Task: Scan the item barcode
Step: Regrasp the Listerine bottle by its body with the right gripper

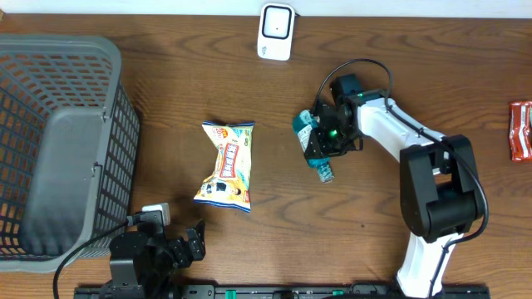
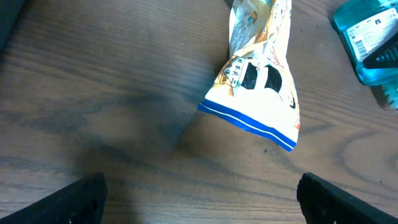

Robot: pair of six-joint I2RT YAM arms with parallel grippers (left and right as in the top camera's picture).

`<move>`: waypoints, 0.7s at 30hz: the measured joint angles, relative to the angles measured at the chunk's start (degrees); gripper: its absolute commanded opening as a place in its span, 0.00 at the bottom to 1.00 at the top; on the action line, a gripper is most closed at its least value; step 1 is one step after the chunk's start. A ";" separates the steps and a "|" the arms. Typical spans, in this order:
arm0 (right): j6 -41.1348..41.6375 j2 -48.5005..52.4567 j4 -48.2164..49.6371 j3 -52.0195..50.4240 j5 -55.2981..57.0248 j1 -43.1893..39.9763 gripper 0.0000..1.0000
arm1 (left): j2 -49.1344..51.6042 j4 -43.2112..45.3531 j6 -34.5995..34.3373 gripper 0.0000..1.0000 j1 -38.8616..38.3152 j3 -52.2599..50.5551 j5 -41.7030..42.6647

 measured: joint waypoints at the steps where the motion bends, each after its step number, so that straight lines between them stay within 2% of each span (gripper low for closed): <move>1: 0.22 -0.09 -0.17 0.09 1.09 0.35 0.31 | 0.00 0.00 0.00 0.98 0.00 0.00 0.00; 2: 0.50 -0.17 -0.28 0.13 1.81 0.79 0.32 | 0.00 0.00 0.00 0.98 0.00 0.00 0.02; 4: 0.98 -0.39 -0.63 0.33 4.42 1.81 0.23 | 0.00 0.00 0.00 0.98 0.00 0.00 0.00; 6: 1.73 -0.63 -0.87 0.50 6.67 2.82 0.21 | 0.00 0.00 0.00 0.98 0.00 0.00 0.00; 7: 2.49 -0.83 -1.18 0.68 8.68 3.69 0.22 | 0.00 0.00 0.00 0.98 0.00 0.00 0.02; 9: 3.89 -1.16 -1.31 0.79 11.69 5.14 0.32 | 0.00 0.00 0.00 0.98 0.00 0.00 0.00; 16: 6.82 -1.46 1.14 -0.57 25.55 10.45 0.47 | 0.00 0.00 0.00 0.98 0.00 0.00 0.00; 21: 7.72 -2.25 2.12 -2.25 30.93 12.39 0.26 | 0.00 0.00 0.00 0.98 0.00 0.00 0.00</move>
